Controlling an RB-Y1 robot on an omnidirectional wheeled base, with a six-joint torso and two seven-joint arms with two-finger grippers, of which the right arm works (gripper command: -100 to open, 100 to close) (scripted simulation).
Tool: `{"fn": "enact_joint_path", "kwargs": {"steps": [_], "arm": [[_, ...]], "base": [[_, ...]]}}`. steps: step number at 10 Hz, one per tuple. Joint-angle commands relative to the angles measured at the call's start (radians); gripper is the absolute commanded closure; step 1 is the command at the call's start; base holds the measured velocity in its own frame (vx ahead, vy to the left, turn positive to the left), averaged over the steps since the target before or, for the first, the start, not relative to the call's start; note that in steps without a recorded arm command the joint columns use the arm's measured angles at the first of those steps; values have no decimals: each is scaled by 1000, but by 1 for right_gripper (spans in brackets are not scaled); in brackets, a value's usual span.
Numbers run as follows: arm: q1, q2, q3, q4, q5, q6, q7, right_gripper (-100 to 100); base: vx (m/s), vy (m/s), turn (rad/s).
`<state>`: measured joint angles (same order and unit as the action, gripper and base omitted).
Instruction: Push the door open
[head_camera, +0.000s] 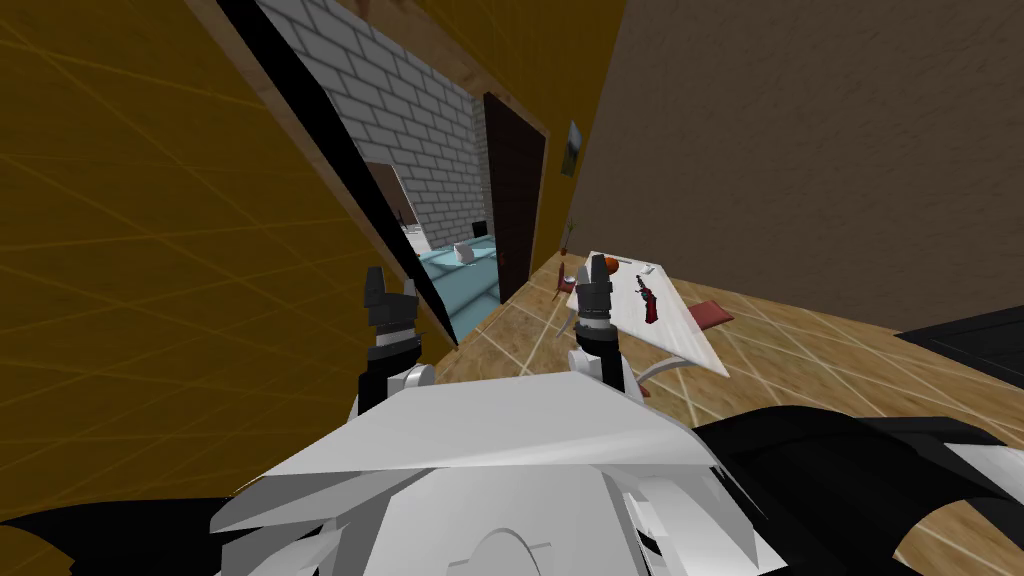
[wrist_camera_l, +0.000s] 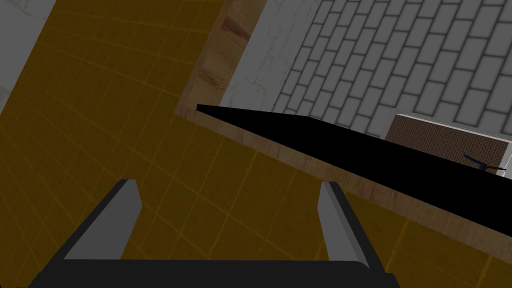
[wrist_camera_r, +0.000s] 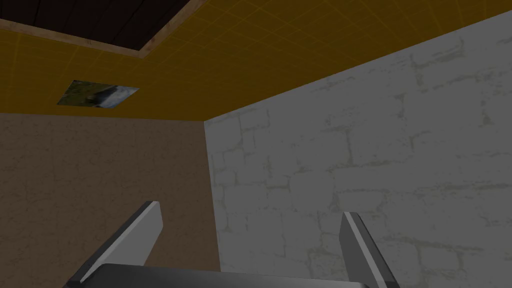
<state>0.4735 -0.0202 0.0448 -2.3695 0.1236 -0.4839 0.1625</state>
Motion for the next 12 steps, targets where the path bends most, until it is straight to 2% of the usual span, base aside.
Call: {"fn": "enact_joint_path", "kwargs": {"steps": [1, 12], "arm": [[-12, -12, 22, 33, -3, -6, -6, -100], [-80, -56, 149, 223, -20, -41, -44, -100]], "base": [[119, -31, -32], [174, -24, -19]]}}
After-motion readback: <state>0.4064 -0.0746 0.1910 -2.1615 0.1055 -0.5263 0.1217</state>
